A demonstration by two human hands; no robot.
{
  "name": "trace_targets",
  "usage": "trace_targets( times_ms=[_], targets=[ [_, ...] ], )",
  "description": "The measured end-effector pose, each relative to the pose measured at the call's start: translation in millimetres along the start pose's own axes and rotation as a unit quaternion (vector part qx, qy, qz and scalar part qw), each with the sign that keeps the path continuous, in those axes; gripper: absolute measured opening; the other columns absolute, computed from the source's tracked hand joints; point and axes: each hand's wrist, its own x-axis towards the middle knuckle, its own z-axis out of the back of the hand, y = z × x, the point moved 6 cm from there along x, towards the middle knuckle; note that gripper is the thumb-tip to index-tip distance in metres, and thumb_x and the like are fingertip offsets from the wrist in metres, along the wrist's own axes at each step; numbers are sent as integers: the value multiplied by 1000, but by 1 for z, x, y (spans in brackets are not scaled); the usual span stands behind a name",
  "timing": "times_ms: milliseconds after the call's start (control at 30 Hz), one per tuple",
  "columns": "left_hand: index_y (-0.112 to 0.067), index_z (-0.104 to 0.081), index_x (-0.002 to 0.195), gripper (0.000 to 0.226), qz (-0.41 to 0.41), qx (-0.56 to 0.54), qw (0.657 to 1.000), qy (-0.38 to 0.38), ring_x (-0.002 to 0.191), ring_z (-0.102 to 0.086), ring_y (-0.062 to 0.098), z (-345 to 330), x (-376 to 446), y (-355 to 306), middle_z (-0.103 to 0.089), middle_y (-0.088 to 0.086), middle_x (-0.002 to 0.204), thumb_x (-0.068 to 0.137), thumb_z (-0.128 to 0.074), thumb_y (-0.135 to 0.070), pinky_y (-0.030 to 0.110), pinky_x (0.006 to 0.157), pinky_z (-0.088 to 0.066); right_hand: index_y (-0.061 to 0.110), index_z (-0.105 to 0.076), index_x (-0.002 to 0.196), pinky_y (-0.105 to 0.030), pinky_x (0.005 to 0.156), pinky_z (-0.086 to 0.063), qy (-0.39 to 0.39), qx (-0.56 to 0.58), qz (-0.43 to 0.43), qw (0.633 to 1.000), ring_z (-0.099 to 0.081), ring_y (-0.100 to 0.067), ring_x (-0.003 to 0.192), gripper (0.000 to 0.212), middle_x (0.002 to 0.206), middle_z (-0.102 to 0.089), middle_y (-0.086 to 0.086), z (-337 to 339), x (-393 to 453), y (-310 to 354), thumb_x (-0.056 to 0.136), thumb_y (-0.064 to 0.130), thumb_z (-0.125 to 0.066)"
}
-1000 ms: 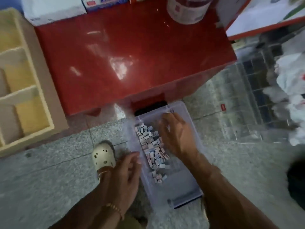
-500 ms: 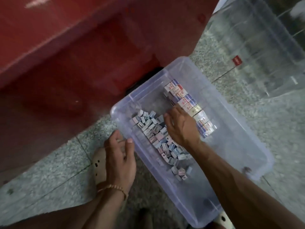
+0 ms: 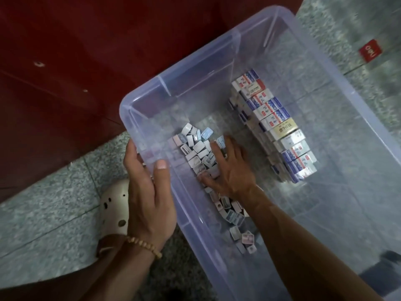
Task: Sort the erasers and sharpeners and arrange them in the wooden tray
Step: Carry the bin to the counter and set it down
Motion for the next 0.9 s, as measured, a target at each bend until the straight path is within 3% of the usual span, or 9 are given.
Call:
trace_targets(
  times_ms=[100,167,300,400,533,733,800,900],
  targets=[
    [-16,-18,152,70,2,-2,1000,-3,116,-58,18,0,0,0,-52,3,136,91,-35,-47,35,92,-52,22,-40,147,-56,106,-37,-71,-16,1,997,-37,-40,135,74,151,-36,-20,10,8,-6,86,61,-57],
    [-18,-16,153,71,8,8,1000,-3,117,-58,19,-1,1,2,-51,4,137,91,-34,-49,43,93,-52,20,-50,137,-55,92,-48,-102,-26,2,994,-48,-40,119,66,136,-50,-19,11,11,-8,84,58,-60],
    [-18,-15,153,72,11,32,999,-7,117,-58,23,0,0,3,-50,6,138,91,-33,-51,50,93,-51,16,-60,125,-53,79,-52,-130,-29,-14,991,-55,-41,101,53,116,-58,-20,10,8,-6,86,51,-65],
    [-17,-15,153,73,14,46,999,-4,116,-59,25,1,1,4,-49,8,139,91,-32,-53,50,92,-52,13,-63,114,-49,70,-54,-128,-35,-18,991,-57,-41,97,47,113,-60,-20,9,6,-3,85,49,-68],
    [-18,-15,153,72,9,52,999,3,115,-60,25,0,0,1,-49,8,140,92,-31,-53,48,90,-53,17,-57,120,-51,77,-52,-143,-64,7,988,-55,-40,101,42,117,-58,-17,11,1,-3,92,48,-54],
    [-16,-15,152,72,-1,57,998,13,113,-61,25,0,0,-1,-51,9,138,92,-30,-51,31,87,-51,20,-47,140,-56,87,-45,-73,-114,14,991,-48,-42,118,83,137,-49,-15,2,-4,9,78,74,-37],
    [-16,-16,152,71,0,55,998,15,112,-62,22,0,0,-2,-53,7,137,92,-30,-51,26,85,-52,23,-51,134,-54,86,-45,-75,-98,16,992,-50,-38,117,68,133,-52,-12,5,-2,3,84,69,-37],
    [-14,-17,152,72,-5,54,998,19,104,-64,16,0,0,-3,-58,3,129,92,-29,-51,11,78,-49,17,-59,122,-49,77,-52,-107,-52,9,993,-54,-37,107,45,119,-57,-15,13,4,-6,92,51,-55]
  ],
)
